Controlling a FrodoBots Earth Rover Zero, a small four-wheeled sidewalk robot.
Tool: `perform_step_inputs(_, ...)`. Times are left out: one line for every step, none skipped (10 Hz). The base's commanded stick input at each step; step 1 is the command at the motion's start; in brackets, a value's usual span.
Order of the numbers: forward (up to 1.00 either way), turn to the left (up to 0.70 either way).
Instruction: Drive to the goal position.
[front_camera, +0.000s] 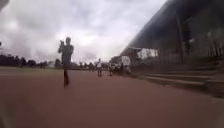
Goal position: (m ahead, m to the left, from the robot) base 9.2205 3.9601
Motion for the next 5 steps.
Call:
perform_step_inputs(1.0,-0.34)
perform_step_inputs(1.0,-0.09)
perform_step_inputs(1.0,0.0)
perform_step_inputs(1.0,0.0)
perform_step_inputs(1.0,0.0)
